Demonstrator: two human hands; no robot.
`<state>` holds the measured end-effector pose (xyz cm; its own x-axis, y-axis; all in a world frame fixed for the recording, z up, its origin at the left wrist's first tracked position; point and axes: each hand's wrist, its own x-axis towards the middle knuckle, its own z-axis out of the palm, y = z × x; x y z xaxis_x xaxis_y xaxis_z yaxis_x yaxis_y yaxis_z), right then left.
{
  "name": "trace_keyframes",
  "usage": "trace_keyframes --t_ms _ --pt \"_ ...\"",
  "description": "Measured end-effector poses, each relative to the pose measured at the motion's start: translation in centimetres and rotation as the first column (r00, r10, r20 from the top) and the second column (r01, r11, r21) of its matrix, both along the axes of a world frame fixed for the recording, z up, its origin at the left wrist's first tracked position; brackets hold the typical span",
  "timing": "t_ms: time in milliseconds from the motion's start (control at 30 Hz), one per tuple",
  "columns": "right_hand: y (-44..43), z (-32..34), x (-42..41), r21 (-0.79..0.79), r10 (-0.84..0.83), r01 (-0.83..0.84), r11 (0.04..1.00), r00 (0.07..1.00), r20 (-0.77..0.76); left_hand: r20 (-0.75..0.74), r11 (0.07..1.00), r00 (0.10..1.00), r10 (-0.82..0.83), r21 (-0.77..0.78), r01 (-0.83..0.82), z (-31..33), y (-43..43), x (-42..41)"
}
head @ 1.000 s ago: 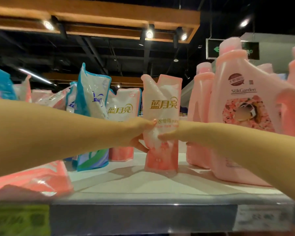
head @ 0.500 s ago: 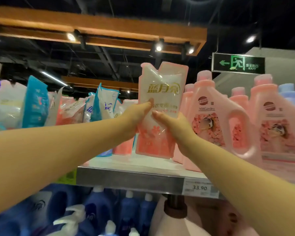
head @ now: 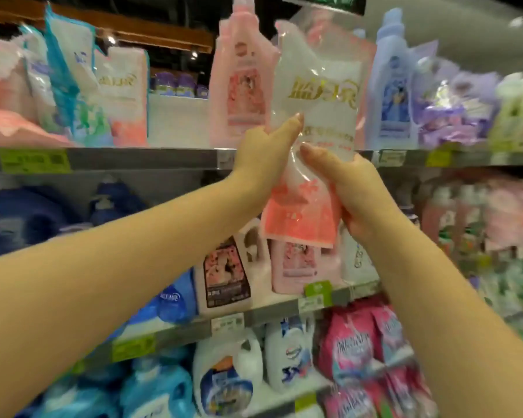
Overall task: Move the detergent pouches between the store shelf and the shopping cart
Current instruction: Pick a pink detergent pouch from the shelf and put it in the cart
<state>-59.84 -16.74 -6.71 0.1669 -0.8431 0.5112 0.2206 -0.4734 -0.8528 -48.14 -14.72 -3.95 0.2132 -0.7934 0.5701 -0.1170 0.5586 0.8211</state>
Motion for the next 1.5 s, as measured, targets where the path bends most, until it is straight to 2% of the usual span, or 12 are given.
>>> trace_keyframes --t_ms 200,333,500,633,733,867,1033,1100,1167,1267,1400,1500 --pt "5.9 -5.5 -8.4 0.106 -0.189 0.189 0.976 0.982 -0.012 0.035 0.985 0.993 -0.114 0.134 0.108 -5.2 4.7 -8.5" --pt "9.4 -9.3 -17.0 0.178 -0.329 0.329 0.927 0.944 -0.031 0.035 0.953 0.968 -0.248 0.186 0.237 -8.4 6.6 -17.1" --pt "12.4 -15.3 -29.6 0.289 -0.49 0.487 0.824 0.869 -0.069 -0.005 0.856 0.911 -0.413 0.338 0.39 -14.6 7.3 -30.0" --pt "13.8 -21.2 -39.5 0.393 -0.586 0.599 0.698 0.793 -0.168 -0.039 0.758 0.883 -0.467 0.496 0.423 -20.9 7.1 -40.4" --pt "14.7 -26.4 -45.0 0.508 -0.623 0.615 0.604 0.761 -0.181 -0.04 0.689 0.863 -0.504 0.585 0.429 -26.4 7.0 -46.6" --pt "16.0 -34.5 -49.0 0.676 -0.662 0.595 0.435 0.72 -0.208 -0.048 0.518 0.816 -0.576 0.75 0.41 -34.2 7.3 -51.9" --pt "17.2 -44.3 -51.7 0.839 -0.752 0.529 0.131 0.604 -0.264 -0.041 0.316 0.773 -0.633 0.898 0.307 -44.3 6.9 -56.4" --pt "17.3 -48.0 -52.0 0.869 -0.78 0.495 -0.023 0.535 -0.325 -0.076 0.213 0.754 -0.652 0.936 0.279 -48.5 7.0 -57.5" --pt "17.2 -51.5 -51.7 0.876 -0.766 0.456 -0.156 0.504 -0.398 -0.138 0.102 0.753 -0.643 0.96 0.263 -52.7 7.1 -58.5" --pt "17.4 -55.7 -51.4 0.872 -0.73 0.374 -0.315 0.492 -0.474 -0.091 0.009 0.699 -0.709 0.99 0.138 -58.8 7.7 -59.3" --pt "18.5 -59.4 -50.9 0.823 -0.657 0.308 -0.478 0.497 -0.567 -0.112 -0.106 0.626 -0.772 0.993 0.047 -63.6 8.8 -58.7" --pt "18.6 -60.4 -50.6 0.813 -0.676 0.276 -0.514 0.453 -0.581 -0.151 -0.149 0.634 -0.759 0.987 0.056 -64.7 8.4 -59.0"
